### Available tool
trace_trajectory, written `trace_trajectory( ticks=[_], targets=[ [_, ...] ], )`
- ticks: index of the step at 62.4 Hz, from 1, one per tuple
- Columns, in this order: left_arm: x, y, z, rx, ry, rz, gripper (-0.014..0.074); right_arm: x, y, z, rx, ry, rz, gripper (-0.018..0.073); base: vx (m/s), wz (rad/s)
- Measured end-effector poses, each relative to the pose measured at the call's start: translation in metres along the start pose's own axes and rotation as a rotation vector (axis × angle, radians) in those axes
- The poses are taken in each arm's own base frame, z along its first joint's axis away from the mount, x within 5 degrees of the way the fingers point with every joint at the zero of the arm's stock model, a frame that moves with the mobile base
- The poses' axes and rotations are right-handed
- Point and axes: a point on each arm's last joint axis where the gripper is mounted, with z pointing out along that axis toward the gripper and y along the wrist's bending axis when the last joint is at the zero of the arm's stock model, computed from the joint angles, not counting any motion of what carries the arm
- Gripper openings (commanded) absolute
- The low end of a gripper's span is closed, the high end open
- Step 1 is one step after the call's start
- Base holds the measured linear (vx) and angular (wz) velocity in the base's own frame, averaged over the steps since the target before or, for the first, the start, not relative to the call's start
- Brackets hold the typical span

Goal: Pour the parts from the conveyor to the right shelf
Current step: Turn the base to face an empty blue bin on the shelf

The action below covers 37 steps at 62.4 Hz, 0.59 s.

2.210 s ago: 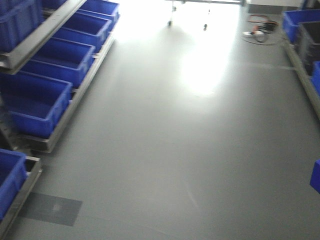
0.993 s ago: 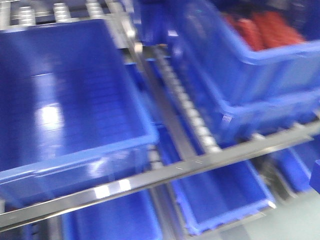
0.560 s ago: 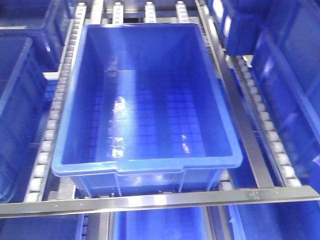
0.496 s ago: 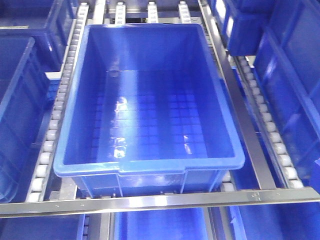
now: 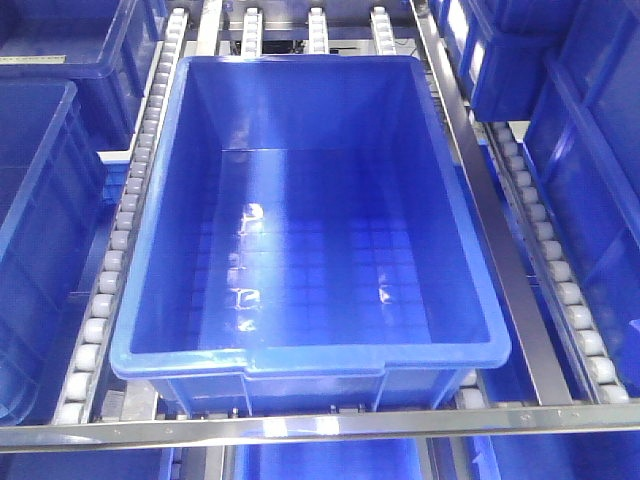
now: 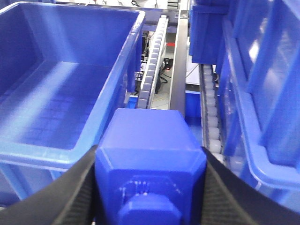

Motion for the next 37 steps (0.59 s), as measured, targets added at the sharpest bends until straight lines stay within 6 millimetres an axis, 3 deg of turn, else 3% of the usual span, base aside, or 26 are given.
trace_trajectory(
  ticks=[37],
  targets=[
    [0.0, 0.0, 0.0, 0.0, 0.0, 0.0, -0.0006, 0.0, 0.0, 0.0, 0.0, 0.0, 0.0, -0.0005, 0.08, 0.0]
  ],
)
